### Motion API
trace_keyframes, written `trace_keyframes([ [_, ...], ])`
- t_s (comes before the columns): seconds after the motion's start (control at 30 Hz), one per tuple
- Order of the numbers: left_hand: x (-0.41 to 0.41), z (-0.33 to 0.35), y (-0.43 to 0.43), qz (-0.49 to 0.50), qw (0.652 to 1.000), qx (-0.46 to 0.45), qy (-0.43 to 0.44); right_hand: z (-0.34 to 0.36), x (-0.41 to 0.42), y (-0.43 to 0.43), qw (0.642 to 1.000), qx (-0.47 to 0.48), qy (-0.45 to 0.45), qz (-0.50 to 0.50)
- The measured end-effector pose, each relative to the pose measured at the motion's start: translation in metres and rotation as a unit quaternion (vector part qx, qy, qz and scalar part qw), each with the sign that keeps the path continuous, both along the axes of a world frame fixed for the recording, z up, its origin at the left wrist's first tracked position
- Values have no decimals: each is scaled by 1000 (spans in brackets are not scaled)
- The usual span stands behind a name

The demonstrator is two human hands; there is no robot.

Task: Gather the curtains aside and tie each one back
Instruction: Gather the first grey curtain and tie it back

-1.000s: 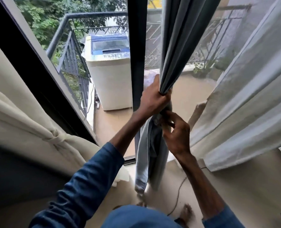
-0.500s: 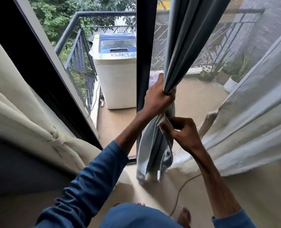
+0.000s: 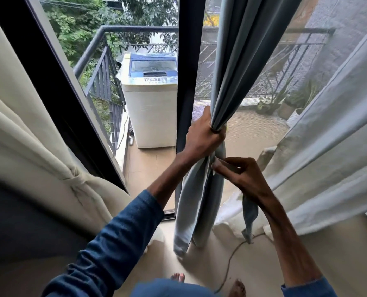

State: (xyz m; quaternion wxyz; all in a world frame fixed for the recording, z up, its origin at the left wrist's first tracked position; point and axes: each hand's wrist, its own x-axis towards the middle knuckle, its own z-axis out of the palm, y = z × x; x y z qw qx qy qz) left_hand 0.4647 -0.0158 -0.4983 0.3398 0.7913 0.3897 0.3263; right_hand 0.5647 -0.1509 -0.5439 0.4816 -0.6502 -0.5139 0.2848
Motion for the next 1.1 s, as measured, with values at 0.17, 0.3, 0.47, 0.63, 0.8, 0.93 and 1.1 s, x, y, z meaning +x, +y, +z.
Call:
trace_keyframes([
  [0.17,-15,-5,-2,-22,999,23,15,1,17,5,994,-11,-111,22],
  [0.3,-24,-9,-1,-40,996,37,67,5,38,3,992,1,-110,67],
  [0.47,-33,-13,-2,-100,993,44,51,13,59,10,994,7,-83,68],
  [0.63,-39,-16,2,-115,993,10,25,17,66,27,984,2,-169,53],
  [0.8,-49,-24,9,-153,988,-35,-1,7,56,46,988,-30,-150,1],
  [0.93,-50,-27,16,-169,984,-54,0,2,43,63,986,-29,-160,-29],
  [1.1,-49,-23,25,-203,975,-84,-20,-1,34,71,976,27,-171,-130],
])
